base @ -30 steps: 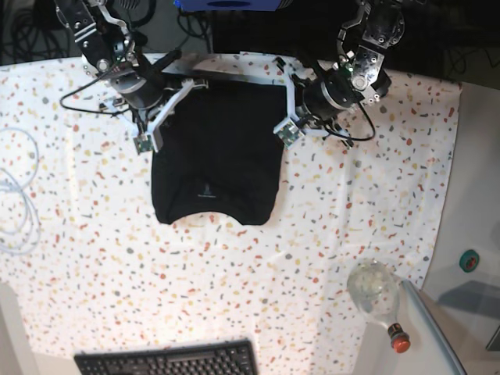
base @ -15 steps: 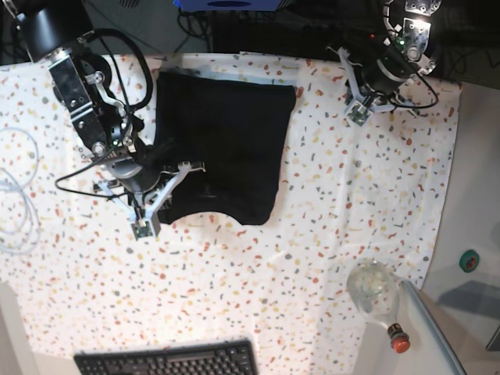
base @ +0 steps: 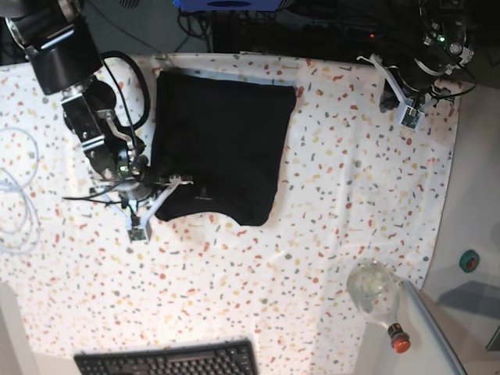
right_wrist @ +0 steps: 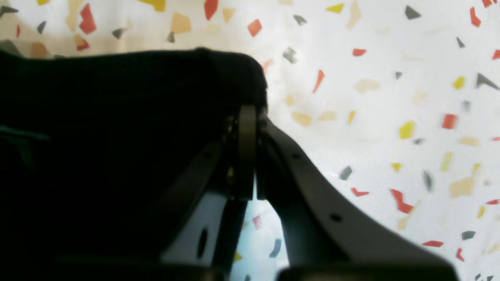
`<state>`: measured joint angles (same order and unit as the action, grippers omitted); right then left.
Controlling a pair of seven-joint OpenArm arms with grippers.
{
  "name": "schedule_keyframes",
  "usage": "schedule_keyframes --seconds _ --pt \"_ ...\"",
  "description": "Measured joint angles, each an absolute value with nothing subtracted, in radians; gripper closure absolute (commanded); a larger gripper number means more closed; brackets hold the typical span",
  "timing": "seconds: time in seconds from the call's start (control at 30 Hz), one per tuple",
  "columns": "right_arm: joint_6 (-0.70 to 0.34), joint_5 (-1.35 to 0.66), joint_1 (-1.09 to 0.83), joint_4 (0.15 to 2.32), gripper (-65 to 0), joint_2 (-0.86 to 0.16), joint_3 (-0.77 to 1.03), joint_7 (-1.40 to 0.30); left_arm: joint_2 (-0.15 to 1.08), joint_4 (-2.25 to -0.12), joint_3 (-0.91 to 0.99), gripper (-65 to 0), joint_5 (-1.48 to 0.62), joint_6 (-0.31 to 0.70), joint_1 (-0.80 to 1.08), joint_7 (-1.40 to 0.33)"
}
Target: Layout the t-shirt on the table in an organized manner, then fold the t-shirt properly
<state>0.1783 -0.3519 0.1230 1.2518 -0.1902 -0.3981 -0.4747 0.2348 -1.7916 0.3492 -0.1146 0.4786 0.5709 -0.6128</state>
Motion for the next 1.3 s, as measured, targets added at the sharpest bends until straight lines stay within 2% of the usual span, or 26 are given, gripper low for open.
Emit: schedule_keyframes --seconds 0.13,0.4,0.57,0.77,0.87,0.97,1.17,1.3 --pt "0.181 -0.355 -0.009 1.530 0.0 -0.246 -0.385 -0.469 0.233 -1.792 0.344 0.0 -0.136 0.485 0.580 -0.605" --pt "0.184 -0.347 -0.464 1.877 0.0 -0.289 -0.038 -0.467 0.296 -1.735 0.244 0.0 -0.126 0.493 0.768 -0.122" --pt "0.172 -0.352 -0.700 1.979 0.0 -0.286 0.070 -0.456 0.321 -1.649 0.204 0.0 -0.130 0.474 0.841 0.109" --pt "0.174 -0.353 -0.918 1.969 0.0 -0.282 0.083 -0.458 0.318 -1.545 0.154 0.0 -0.129 0.488 0.914 0.216" --pt "0.173 -0.356 -0.968 1.878 0.0 -0.265 0.069 -0.457 0.336 -1.426 0.096 0.0 -0.133 0.472 0.898 0.238" --pt "0.168 -0.340 -0.938 1.675 0.0 -0.237 0.016 -0.401 0.361 -1.290 -0.013 0.0 -0.132 0.471 0.860 0.275" --pt "0.182 -0.255 -0.840 1.224 0.0 -0.206 -0.065 -0.142 0.360 -1.012 -0.206 0.0 -0.129 0.471 0.736 0.329" --pt "0.168 -0.224 -0.707 0.875 0.0 -0.173 -0.131 0.019 0.344 -0.831 -0.300 0.0 -0.133 0.456 0.646 0.334"
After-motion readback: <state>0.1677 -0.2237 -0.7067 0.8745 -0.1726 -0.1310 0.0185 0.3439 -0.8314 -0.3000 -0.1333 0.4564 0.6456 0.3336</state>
